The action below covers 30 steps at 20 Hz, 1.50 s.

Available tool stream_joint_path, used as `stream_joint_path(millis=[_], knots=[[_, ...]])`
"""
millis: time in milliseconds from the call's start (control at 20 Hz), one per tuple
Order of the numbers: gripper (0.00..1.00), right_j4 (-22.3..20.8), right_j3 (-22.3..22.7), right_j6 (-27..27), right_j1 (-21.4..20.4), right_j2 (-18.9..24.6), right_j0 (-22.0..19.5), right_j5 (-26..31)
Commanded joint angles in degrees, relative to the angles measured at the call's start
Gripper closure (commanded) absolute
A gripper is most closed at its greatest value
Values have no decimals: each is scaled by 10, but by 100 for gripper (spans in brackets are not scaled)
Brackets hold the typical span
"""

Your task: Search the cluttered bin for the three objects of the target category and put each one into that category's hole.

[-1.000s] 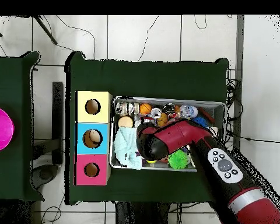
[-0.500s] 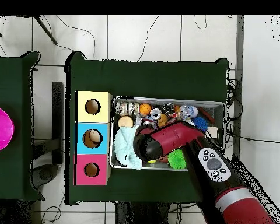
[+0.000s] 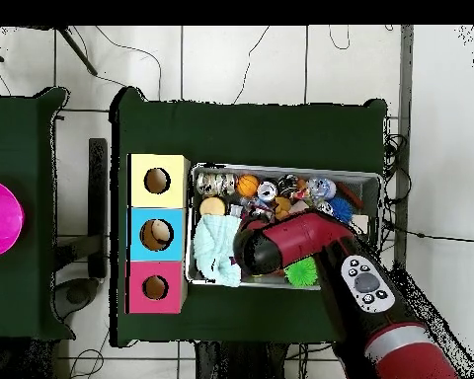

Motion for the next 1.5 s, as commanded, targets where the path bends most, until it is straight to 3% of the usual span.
stream_joint_path(millis=[50, 400, 600, 700, 1100, 1500], knots=[[0, 5, 4, 110, -11, -64, -27, 8], [0, 27, 7, 117, -37, -74, -12, 14], [0, 41, -23, 164, -10, -99, 36, 1], [0, 33, -45, 197, 8, -137, 69, -16], [0, 45, -95, 231, 72, -206, 135, -80], [0, 71, -95, 226, 88, -219, 142, -123]])
